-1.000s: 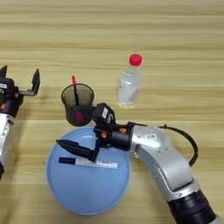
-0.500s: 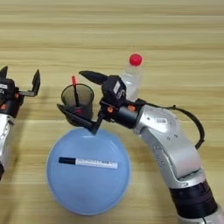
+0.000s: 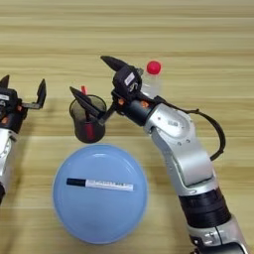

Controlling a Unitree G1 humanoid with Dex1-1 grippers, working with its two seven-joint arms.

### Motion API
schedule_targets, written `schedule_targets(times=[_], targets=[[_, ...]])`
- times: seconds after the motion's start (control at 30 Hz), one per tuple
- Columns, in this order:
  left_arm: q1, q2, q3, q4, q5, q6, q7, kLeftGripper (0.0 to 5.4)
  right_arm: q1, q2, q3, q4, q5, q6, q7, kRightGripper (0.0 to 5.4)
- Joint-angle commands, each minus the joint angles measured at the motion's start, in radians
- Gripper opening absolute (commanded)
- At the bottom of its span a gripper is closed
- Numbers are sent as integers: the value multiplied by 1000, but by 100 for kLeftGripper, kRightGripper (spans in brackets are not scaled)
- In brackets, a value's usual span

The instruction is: Move the objects on the table

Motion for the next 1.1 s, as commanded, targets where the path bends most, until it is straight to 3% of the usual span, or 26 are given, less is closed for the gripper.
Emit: schedule_targets(times=[0.03,0.33,0.7,1.1], targets=[[-17,6,-3,11,4,2,-5,540,-46,23,15,54,-43,-3,-36,538],[-18,6,-3,13,3,1,-5,540,-113,88,29,190,-98,7,-109,538],[-15,4,-3,12,3,0,-4,540,-213,152,16,404,-116,12,-152,538],[-10,2,-4,9,3,-2,-3,540,-280,175,1,603,-132,-40,-147,538]])
